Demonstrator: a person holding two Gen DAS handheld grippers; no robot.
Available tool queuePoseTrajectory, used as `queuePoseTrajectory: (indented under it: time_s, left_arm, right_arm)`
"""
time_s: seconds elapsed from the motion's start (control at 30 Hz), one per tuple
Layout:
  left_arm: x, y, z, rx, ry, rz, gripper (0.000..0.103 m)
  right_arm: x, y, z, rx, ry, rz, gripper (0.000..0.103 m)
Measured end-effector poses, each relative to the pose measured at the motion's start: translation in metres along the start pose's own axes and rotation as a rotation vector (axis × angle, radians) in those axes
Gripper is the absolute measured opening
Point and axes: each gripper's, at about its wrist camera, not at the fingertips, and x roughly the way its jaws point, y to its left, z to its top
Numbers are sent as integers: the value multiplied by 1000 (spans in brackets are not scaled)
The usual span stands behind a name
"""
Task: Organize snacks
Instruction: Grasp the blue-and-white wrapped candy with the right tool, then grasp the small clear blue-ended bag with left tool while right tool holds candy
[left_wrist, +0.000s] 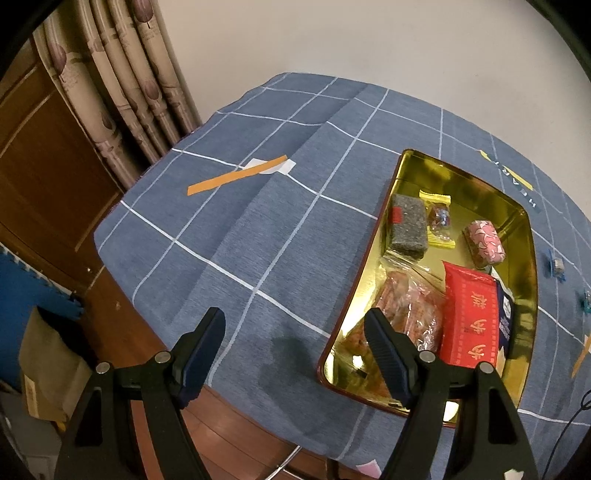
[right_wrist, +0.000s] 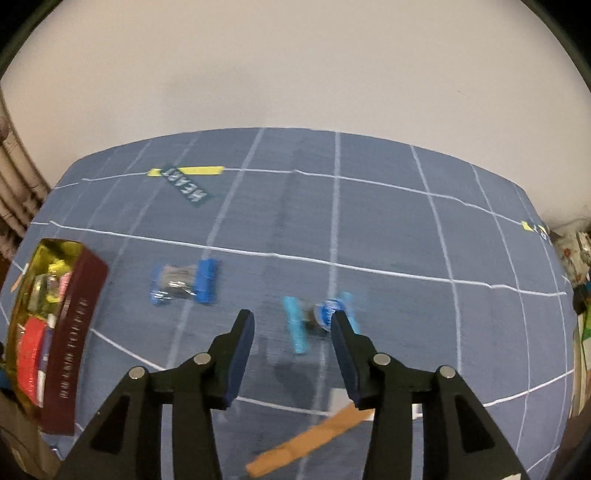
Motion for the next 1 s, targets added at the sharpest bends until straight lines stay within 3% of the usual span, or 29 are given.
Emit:
queuePoseTrajectory:
  time_s: [0.57, 0.63, 0.83, 1.0]
  left_arm:
    - [-14, -25, 6, 45, -44, 10, 75]
    - [-18, -37, 10, 63, -46, -8, 75]
    - [-27, -85, 19, 161, -59, -43, 75]
    - [-35, -129, 22, 235, -64, -111, 75]
  right_arm:
    - [47, -13, -6, -7, -45, 35, 48]
    - [50, -14, -9, -13, -42, 52, 48]
    - [48, -19, -17, -17, -83, 62, 32]
    - [46, -32, -23, 12, -109, 80, 30]
